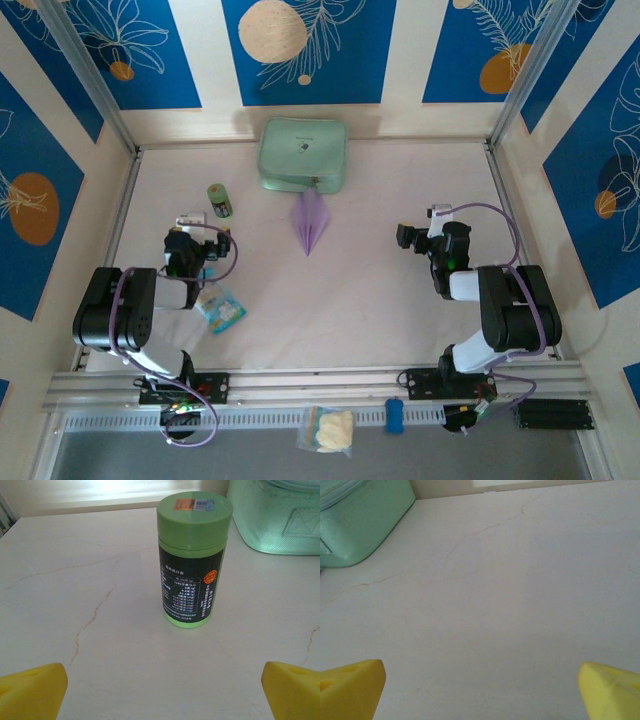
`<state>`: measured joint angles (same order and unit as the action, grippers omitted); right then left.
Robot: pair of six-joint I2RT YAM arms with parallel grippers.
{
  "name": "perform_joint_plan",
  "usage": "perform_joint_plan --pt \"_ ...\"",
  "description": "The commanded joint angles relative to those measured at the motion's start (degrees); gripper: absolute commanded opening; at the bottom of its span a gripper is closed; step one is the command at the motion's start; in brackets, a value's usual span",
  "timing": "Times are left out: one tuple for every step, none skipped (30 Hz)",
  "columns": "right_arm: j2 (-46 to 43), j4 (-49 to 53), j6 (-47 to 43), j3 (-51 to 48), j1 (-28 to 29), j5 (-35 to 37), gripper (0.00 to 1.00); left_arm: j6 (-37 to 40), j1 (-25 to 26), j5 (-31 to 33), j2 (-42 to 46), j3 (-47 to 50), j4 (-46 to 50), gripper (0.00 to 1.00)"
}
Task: Fold a paper plane with a square sheet of paper (pick it up from the middle)
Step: Reset both arms
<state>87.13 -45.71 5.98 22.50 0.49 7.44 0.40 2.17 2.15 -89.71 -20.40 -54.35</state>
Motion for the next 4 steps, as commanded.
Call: perform_joint_plan --pt "0.14 -0.53 0.21 1.33 -0.14 -0.67 0.99 0.79 0.55 0.40 -0.12 -1.13 0.39 0.99" --pt "0.13 -0.58 0.17 1.31 -0.10 -0.66 0.99 0.84 0.54 0.40 -0.11 -1.03 0.23 0.99" --pt "0.14 -0.52 0.22 1.30 -0.12 -0.67 0.99 0.83 0.55 0.40 -0.11 -0.92 0.21 0.99" --pt "0.14 -0.58 0.20 1.28 -0.14 -0.67 0.99 0.83 0.53 0.40 -0.11 -0.95 0.21 1.00"
